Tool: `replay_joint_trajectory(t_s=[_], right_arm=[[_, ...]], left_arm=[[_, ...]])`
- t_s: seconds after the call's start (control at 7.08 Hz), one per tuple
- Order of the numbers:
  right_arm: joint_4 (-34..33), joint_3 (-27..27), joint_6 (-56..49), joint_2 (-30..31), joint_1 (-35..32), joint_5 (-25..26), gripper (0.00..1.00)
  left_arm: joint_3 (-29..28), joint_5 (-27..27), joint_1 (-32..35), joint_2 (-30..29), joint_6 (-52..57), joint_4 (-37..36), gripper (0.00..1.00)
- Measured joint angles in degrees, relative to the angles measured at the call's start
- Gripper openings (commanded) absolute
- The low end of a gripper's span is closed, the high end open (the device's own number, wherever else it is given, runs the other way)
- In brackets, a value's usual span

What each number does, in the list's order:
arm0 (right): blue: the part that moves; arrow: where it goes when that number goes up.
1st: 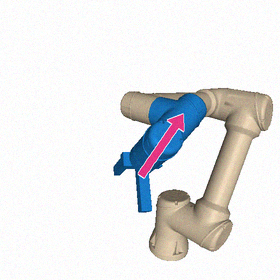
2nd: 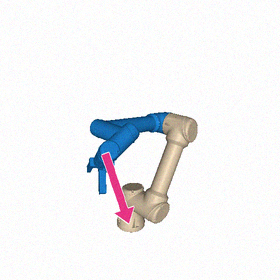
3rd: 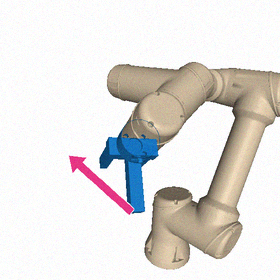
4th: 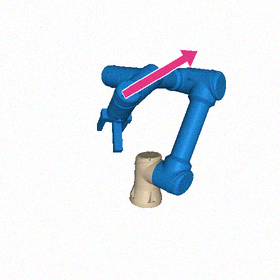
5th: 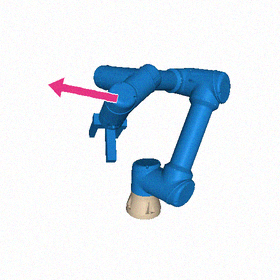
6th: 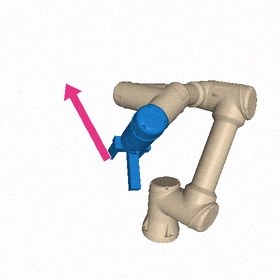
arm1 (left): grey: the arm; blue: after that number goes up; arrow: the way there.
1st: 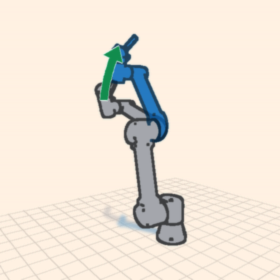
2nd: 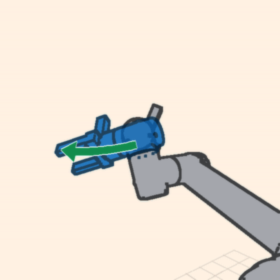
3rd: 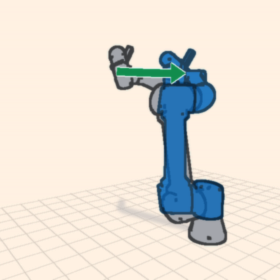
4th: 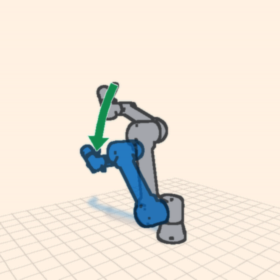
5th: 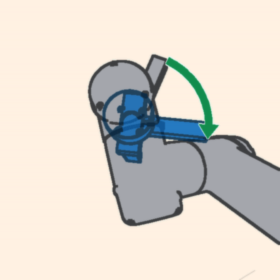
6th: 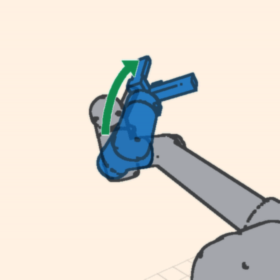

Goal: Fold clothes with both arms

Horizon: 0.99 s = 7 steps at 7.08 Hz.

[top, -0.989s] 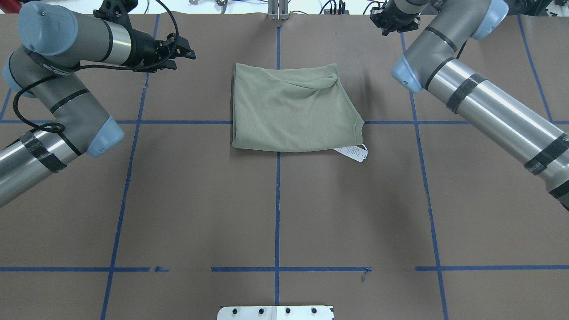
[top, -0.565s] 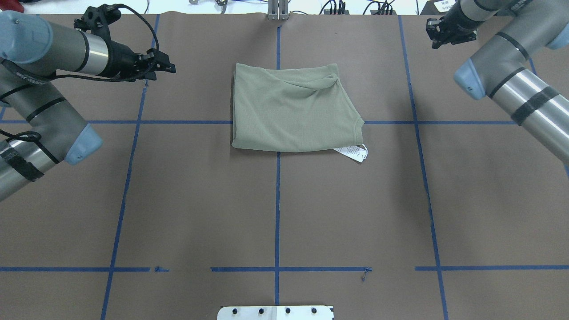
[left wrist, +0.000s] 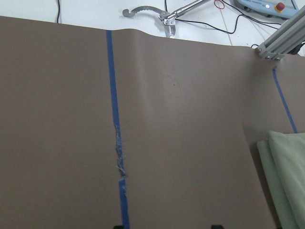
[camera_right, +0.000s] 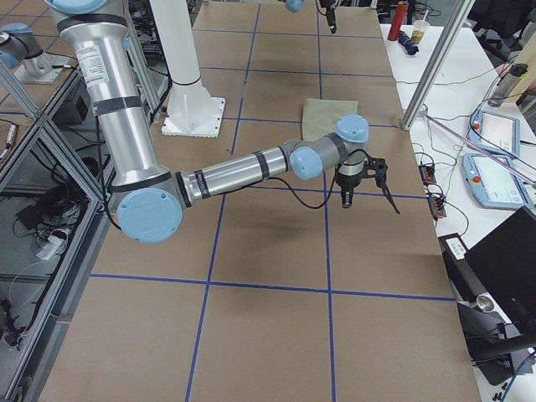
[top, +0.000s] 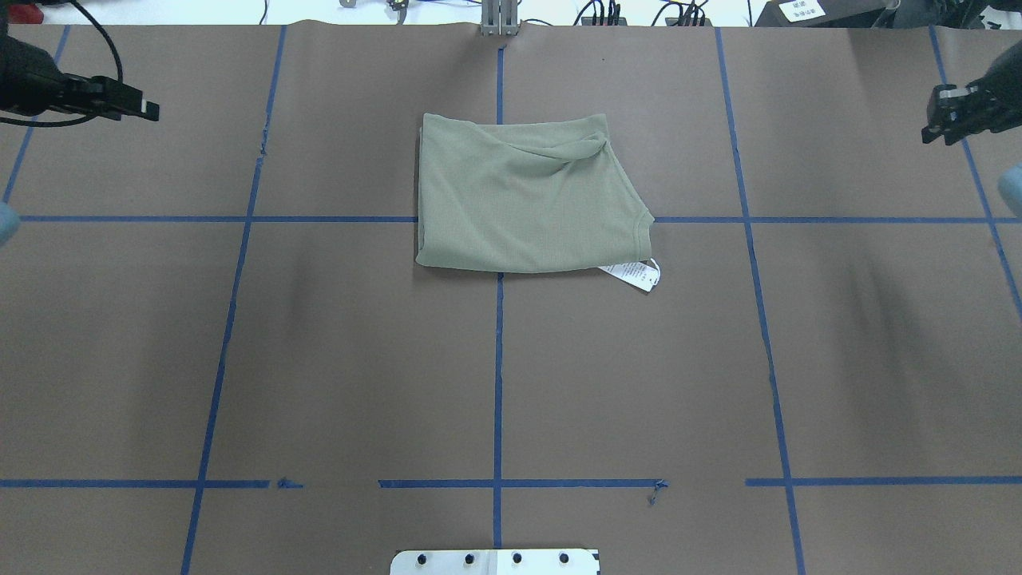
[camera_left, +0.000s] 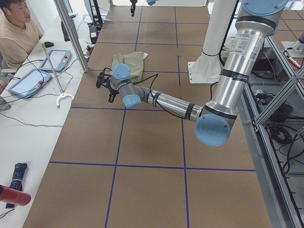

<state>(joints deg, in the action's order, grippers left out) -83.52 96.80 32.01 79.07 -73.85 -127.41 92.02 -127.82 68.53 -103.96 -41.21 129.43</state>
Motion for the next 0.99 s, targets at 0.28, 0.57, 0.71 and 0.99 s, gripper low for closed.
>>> replay_joint_trajectory(t_s=[0.28, 0.57, 0.71, 0.99], right_arm=[[-3.93, 7.52, -9.82, 10.2, -4.38, -1.57, 1.0], [-4.53, 10.52, -14.32, 16.15, -7.83, -4.06, 1.0], [-4.63, 11.02, -16.06, 17.77, -8.54, -4.42, 1.0], [-5.73, 11.58, -19.34, 18.68, -8.97, -4.49, 1.0]], left_arm=[[7.15, -0.77, 6.68, 5.75, 19.28, -13.77, 0.85], [10.69, -4.11, 11.21, 13.47, 30.41, -20.34, 1.0], [10.84, -6.54, 12.04, 15.97, 32.01, -21.28, 1.0], [10.77, -8.09, 14.73, 17.58, 34.74, -22.19, 1.0]])
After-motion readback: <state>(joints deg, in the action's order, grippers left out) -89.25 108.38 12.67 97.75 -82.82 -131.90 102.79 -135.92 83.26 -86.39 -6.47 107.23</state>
